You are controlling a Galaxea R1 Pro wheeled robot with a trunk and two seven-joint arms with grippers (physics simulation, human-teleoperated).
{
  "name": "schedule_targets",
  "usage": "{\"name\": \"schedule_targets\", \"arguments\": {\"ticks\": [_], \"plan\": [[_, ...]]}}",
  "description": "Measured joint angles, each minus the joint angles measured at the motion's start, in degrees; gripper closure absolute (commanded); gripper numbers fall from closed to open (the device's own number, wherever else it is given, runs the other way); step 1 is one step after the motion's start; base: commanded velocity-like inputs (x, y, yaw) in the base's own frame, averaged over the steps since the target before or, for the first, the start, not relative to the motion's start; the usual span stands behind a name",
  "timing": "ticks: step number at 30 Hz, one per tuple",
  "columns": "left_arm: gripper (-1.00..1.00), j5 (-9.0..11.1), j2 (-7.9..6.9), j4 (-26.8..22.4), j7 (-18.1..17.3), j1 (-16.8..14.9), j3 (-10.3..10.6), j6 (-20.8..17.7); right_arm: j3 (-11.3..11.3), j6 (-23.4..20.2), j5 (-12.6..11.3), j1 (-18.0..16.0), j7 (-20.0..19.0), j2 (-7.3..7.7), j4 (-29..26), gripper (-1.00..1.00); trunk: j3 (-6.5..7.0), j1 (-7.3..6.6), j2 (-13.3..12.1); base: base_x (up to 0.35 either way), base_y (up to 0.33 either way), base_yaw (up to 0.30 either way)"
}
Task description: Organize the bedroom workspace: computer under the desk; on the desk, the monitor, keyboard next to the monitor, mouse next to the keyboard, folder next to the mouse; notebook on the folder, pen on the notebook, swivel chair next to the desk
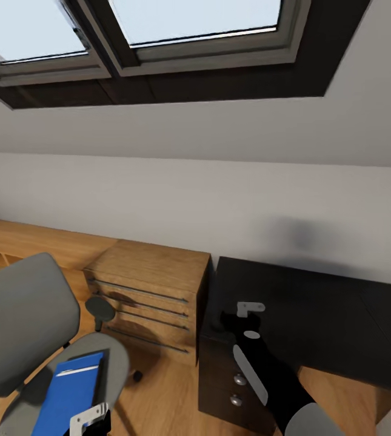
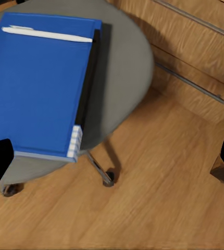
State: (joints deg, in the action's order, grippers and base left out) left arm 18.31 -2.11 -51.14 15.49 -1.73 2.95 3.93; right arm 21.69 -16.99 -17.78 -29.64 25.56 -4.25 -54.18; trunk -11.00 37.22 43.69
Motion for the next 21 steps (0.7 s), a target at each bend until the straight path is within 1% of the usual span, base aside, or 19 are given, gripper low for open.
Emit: {"name": "schedule_targets", "arguments": {"ticks": [12,16,21], "plan": [[-1.0,0.0,-0.01,0.0,0.0,0.0,0.0,0.0,0.0,0.0,0.1,0.0,-0.1,-0.01,0.0,-1.0,0.1,0.0,0.0,-0.335,0.0,-0.243],[-1.0,0.0,-0.02,0.0,0.0,0.0,0.0,0.0,0.0,0.0,0.1,0.0,-0.1,-0.06,0.0,-1.0,0.1,0.0,0.0,-0.334,-0.005,-0.07],[-1.0,0.0,-0.01,0.0,0.0,0.0,0.0,0.0,0.0,0.0,0.1,0.0,0.0,-0.09,0.0,-1.0,0.1,0.0,0.0,-0.334,-0.027,-0.009]]}}
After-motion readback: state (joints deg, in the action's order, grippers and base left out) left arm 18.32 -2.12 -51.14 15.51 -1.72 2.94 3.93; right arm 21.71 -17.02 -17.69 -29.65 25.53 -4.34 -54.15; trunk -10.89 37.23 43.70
